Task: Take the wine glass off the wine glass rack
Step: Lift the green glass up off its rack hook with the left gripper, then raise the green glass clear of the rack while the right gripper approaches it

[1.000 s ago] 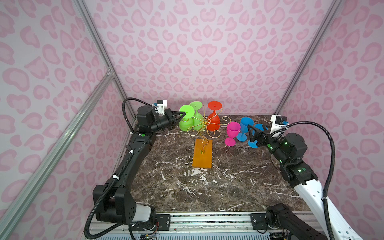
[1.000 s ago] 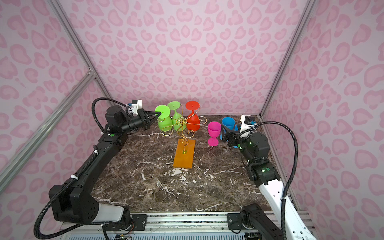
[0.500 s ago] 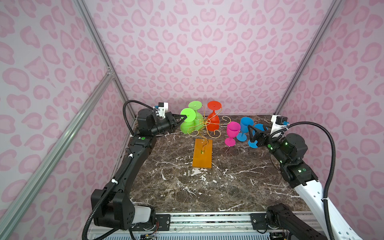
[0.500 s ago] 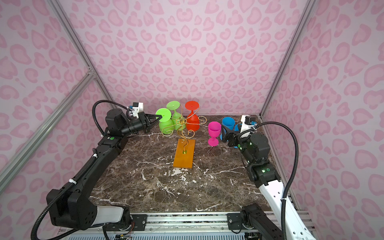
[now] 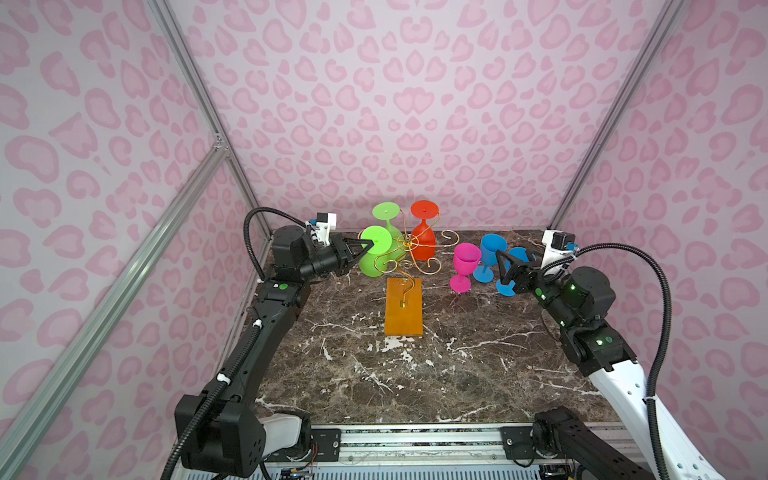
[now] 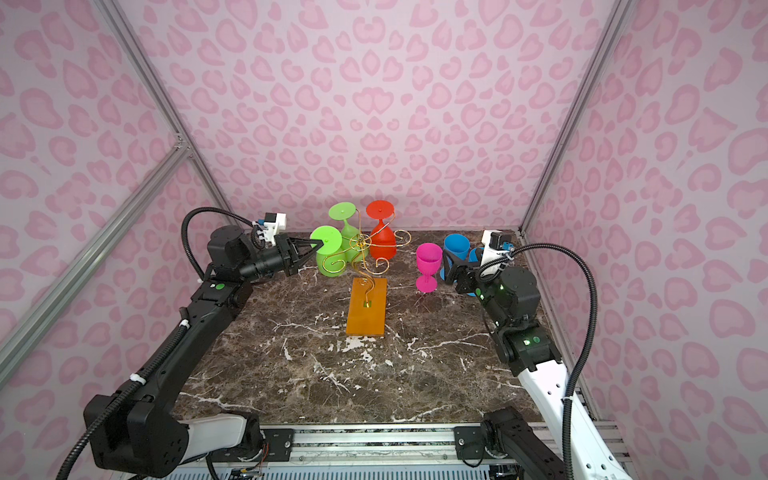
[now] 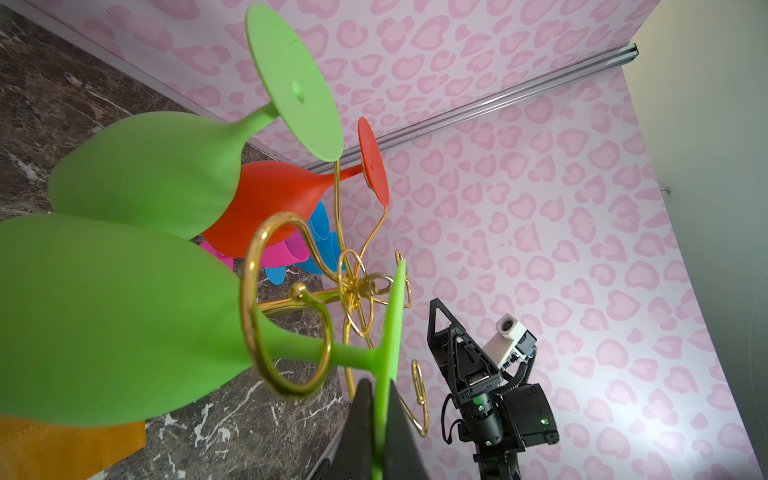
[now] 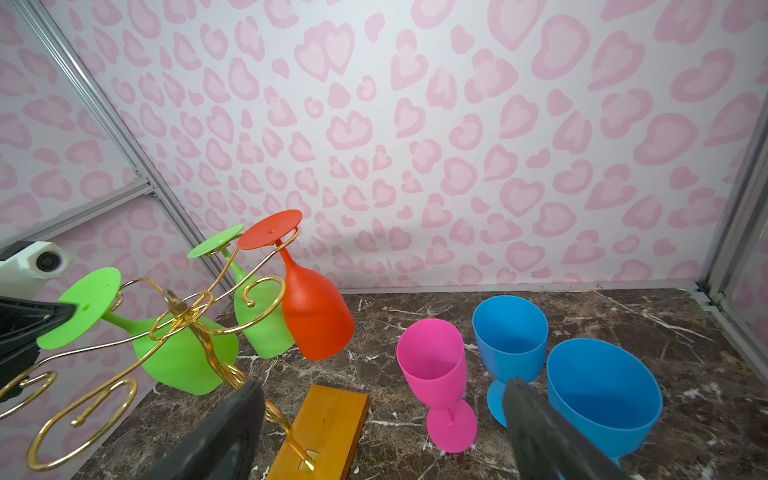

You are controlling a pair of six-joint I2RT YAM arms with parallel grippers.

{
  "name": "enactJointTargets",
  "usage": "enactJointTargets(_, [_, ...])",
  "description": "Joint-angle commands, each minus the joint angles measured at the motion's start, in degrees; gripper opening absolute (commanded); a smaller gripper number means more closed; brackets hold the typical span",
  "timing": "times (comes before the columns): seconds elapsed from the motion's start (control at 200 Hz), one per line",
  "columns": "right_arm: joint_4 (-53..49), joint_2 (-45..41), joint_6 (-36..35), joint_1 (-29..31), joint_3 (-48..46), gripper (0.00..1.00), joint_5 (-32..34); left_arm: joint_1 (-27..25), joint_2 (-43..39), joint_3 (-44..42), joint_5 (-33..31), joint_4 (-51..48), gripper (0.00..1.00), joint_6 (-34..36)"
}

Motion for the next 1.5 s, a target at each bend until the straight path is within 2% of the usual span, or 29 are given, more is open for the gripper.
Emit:
enactJointTargets(0.0, [0.38, 0.07, 0.34, 0.06, -0.45, 0.91, -0.15, 0.33, -1.14, -0.02, -0.62, -1.92, 0.03, 2.7])
enactJointTargets(0.5, [0.77, 0.78, 0.56, 0.08, -0.31, 0.91, -0.79, 4.47, -7.38, -4.77, 0.0, -3.42, 0.03, 2.64])
enactJointTargets(0.685, [0.75, 0.78, 0.52, 0.04, -0.28, 0.92, -0.78, 8.78, -10.46, -6.85, 1.35, -4.65, 0.03, 2.99])
enactJointTargets(0.83, [0.5, 0.69, 0.41, 0.09, -0.23, 0.92, -0.97, 14.13, -12.1, -6.41, 2.89, -4.93, 0.03, 3.08])
enactJointTargets(0.985, [0.13, 0.08, -0.01, 0.04, -0.13, 0.92, -0.73, 21.69, -12.44, -3.01, 4.6, -4.15, 0.03, 1.93])
enactJointTargets(1.075, [0.3, -0.14, -0.05, 0.04, -0.36, 0.92, -0.8, 23.96, -11.21, 1.13, 3.98, -2.74, 0.03, 0.32])
enactJointTargets(1.24, [0.21, 0.33, -0.24, 0.03, 0.47, 0.92, -1.63, 24.2, -7.54, 11.23, 1.79, 0.52, 0.04, -2.25])
enactJointTargets(1.35, [0.04, 0.5, -0.81, 0.04, 1.29, 0.92, -1.65, 24.04, -5.31, 15.24, 1.02, 5.69, 0.04, -7.06])
enactJointTargets(1.495, [1.01, 1.16, -1.36, 0.09, 2.77, 0.92, -2.84, 21.15, -2.49, 20.02, 1.85, 7.9, 0.04, -8.61])
